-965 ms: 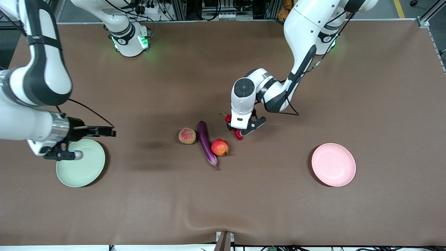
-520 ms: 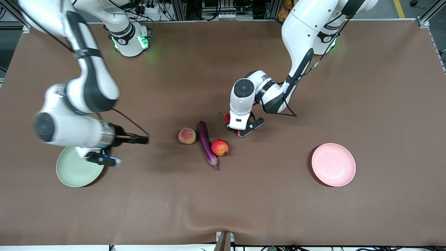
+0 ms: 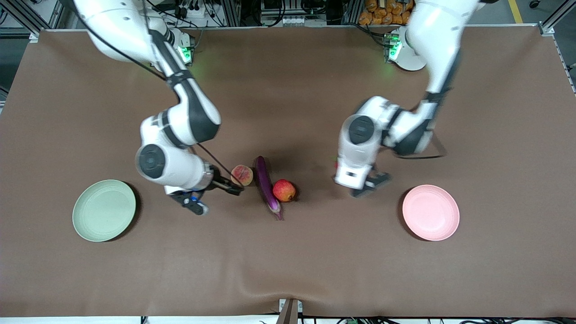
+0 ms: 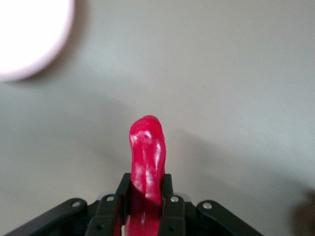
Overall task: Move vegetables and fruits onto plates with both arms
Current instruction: 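Lower the pepper onto the pink plate while the right gripper grasps the pomegranate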
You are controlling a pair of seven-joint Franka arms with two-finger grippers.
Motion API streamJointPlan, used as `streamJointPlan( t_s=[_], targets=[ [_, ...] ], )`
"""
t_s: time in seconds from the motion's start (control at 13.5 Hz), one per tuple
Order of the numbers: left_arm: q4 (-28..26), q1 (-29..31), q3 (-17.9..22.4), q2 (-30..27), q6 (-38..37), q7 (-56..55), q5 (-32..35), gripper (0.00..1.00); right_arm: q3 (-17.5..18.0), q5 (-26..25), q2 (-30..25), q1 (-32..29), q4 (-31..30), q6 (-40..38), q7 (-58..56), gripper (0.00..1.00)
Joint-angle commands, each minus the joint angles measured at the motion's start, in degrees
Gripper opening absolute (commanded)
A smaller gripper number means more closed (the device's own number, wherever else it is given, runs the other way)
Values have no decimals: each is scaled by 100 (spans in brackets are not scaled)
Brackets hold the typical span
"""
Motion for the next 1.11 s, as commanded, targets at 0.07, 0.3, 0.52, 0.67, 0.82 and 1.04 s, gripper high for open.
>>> streamJointPlan(
  t_s=[0.07,0.3,0.52,0.67,0.82,1.04],
  targets=[
    [-41,1057,-85,-99,-127,1531,107,0,-64,47,556,531,553,449,1253,100],
    [319,1726,-103,190,-92,2386,27,0,-64,38,872,883,624,1300,2010,100],
    [810,1921,-103,716,5,2431,-174,0,-73,-14,1075,1094,659,1646,2205,100],
    [1267,2009,-103,1121,14,2510,-210,0,-73,-23,1198,1191,668,1943,2214,100],
    [1418,2087,-94,1359,188,2528,-227,0,-82,-32,1365,1253,668,2243,2214,100],
    [1427,2202,-94,1457,409,2554,-219,46,-90,-50,1418,1314,659,2279,2214,100]
  ],
)
